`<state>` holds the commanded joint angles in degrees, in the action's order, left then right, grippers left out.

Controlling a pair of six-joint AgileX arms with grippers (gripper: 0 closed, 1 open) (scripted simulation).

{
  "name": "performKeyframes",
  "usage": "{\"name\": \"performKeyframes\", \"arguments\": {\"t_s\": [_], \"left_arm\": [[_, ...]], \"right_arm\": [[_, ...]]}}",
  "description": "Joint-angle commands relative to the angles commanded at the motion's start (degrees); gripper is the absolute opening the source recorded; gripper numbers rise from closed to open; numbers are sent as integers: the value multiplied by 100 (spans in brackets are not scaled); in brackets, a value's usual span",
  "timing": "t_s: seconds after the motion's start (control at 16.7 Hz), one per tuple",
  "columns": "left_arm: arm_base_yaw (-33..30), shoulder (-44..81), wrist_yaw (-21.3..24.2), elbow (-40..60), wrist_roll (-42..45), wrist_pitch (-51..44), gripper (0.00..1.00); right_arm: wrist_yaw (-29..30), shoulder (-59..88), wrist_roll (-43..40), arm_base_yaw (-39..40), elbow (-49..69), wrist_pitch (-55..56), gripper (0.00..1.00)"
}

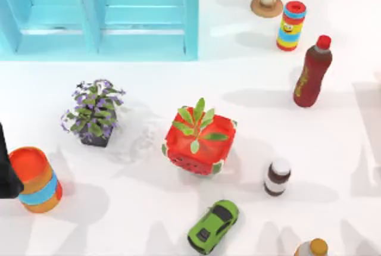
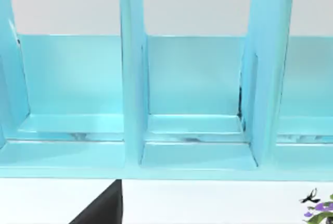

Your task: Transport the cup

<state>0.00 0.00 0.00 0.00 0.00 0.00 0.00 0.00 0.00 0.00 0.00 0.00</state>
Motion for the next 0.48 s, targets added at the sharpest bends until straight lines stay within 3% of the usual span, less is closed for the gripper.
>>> {"name": "performKeyframes", "arguments": {"t_s": [0.24,0.48], "left_arm": [[8,170,2,111,44,-133,100],[96,1132,-14,773,243,-850,100]], "right_arm": [[0,0,0,0,0,0,100],[0,0,0,0,0,0,100]]}}
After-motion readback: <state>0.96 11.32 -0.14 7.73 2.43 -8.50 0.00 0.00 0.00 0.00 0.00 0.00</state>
